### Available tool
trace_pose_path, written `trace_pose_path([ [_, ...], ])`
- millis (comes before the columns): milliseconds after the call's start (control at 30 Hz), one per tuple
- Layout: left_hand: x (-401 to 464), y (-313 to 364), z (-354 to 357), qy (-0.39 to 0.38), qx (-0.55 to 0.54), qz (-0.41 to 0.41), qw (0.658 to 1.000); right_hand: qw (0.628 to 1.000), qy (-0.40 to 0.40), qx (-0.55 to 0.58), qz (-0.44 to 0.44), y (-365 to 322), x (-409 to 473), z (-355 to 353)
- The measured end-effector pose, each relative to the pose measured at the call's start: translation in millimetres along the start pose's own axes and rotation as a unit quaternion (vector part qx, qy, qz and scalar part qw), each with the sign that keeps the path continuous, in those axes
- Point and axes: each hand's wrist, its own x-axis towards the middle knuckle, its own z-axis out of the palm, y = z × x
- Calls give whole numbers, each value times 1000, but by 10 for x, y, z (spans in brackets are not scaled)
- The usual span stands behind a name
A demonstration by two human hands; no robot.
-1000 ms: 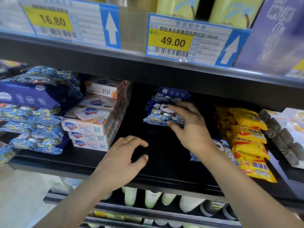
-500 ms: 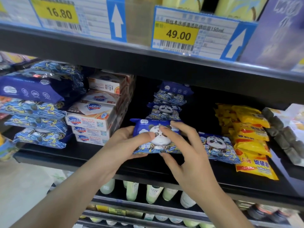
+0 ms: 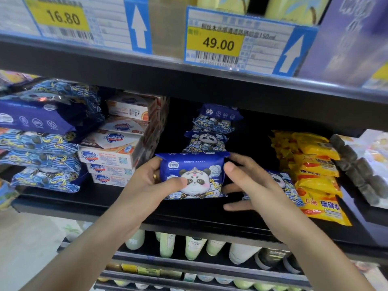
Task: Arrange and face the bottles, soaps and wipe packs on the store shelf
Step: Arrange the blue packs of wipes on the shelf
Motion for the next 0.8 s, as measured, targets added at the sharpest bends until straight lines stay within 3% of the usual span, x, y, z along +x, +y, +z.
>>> trace_pose_path([
  [167,-9,-5,-3,-18,-4,46,999,988,-67,88,108,-107,11,95],
  [400,-3,-72,-83,-32,38,87,995,974,-121,124,143,-87,53,132],
  [567,-38,-106,-109,-41,68,102,992,970,-67,187,140,54,84,168],
  [800,-76,-133,-132,-31,94,55,994,970,-24,229,74,191,58,95],
])
